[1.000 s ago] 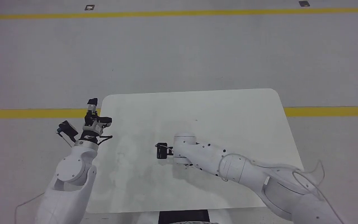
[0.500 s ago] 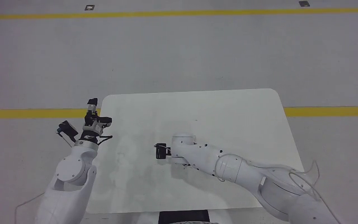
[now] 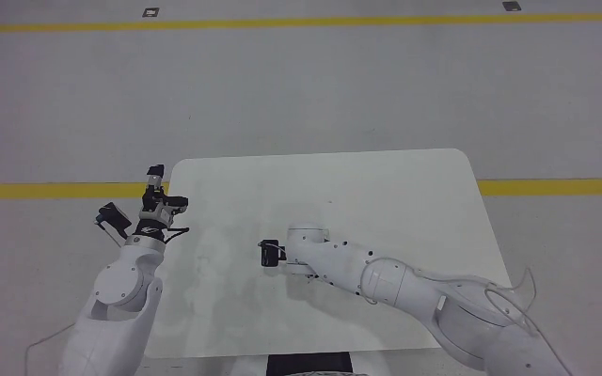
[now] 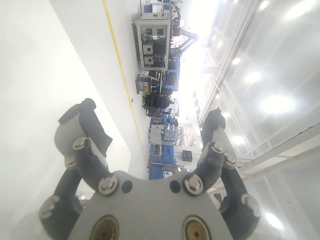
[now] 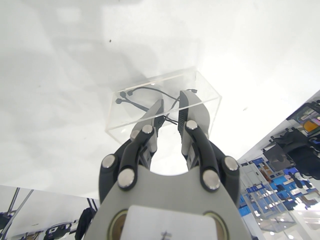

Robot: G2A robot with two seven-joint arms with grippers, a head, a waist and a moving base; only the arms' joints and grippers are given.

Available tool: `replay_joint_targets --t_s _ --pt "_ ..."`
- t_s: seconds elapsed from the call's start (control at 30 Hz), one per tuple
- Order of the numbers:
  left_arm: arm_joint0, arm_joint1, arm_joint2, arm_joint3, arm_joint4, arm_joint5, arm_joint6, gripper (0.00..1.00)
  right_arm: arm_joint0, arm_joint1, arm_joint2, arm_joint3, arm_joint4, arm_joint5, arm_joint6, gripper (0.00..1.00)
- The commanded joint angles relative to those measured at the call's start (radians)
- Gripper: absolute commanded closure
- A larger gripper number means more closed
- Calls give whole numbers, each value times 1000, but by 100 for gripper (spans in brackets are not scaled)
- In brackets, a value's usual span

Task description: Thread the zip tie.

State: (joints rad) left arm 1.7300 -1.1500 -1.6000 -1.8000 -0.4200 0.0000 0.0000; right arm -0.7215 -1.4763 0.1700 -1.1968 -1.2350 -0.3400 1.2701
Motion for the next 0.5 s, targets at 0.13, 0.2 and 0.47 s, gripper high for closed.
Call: replay_joint_targets --t_s 0.13,0.2,0.47 --pt "0 0 0 0 0 0 0 0 -1 4 0 -6 0 0 -1 82" --pt "0 0 0 0 0 0 0 0 -2 3 0 -4 2 0 1 82" --pt "0 0 0 0 0 0 0 0 -3 -7 0 8 16 0 10 87"
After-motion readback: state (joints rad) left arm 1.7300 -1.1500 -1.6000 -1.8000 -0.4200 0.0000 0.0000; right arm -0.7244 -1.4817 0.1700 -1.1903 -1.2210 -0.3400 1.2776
